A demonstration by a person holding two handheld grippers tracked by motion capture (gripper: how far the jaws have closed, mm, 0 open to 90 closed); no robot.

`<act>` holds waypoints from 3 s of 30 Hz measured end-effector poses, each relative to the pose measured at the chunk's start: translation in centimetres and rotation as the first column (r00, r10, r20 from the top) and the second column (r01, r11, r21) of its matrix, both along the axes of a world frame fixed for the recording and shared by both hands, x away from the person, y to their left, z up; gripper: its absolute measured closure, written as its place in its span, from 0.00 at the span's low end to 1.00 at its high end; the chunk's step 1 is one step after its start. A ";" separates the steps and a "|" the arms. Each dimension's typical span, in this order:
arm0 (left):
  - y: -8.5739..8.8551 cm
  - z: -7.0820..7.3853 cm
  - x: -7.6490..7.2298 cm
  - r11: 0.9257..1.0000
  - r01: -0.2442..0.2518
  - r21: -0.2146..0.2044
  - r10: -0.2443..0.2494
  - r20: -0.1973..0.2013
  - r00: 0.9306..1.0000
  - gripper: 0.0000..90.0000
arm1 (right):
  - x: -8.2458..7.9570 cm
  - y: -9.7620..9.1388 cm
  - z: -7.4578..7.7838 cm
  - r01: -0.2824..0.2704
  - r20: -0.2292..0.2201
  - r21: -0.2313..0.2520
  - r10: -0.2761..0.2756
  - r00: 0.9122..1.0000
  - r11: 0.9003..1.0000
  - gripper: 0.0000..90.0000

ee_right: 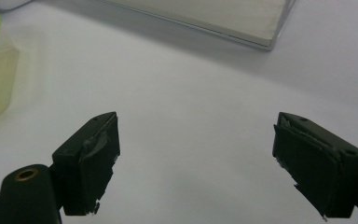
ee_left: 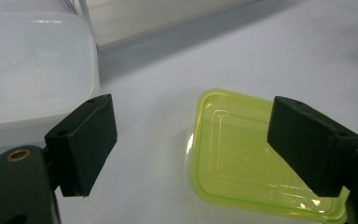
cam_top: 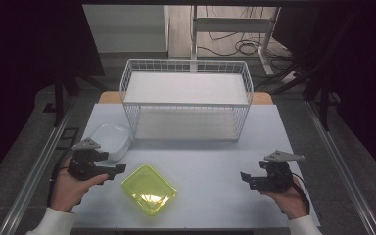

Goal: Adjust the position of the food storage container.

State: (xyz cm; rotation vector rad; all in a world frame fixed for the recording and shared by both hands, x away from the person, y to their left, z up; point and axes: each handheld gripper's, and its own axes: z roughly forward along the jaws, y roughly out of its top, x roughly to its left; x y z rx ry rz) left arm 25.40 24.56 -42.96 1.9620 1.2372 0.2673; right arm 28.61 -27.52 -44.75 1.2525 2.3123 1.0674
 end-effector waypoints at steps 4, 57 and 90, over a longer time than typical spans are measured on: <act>0.3 0.5 -0.6 1.000 0.006 -0.004 -0.006 0.004 1.000 0.18 | -0.1 0.3 0.1 -0.009 0.005 -0.001 0.009 1.000 1.000 0.17; -4.9 -6.0 -3.8 0.958 0.262 0.119 -0.213 -0.319 0.923 1.00 | 0.8 0.5 -0.9 -0.023 -0.039 -0.038 0.022 0.999 0.999 0.19; -11.8 -6.7 1.5 0.947 0.306 0.098 -0.263 -0.308 0.914 1.00 | 1.0 0.6 -1.2 -0.028 -0.047 -0.047 0.026 0.999 0.999 0.19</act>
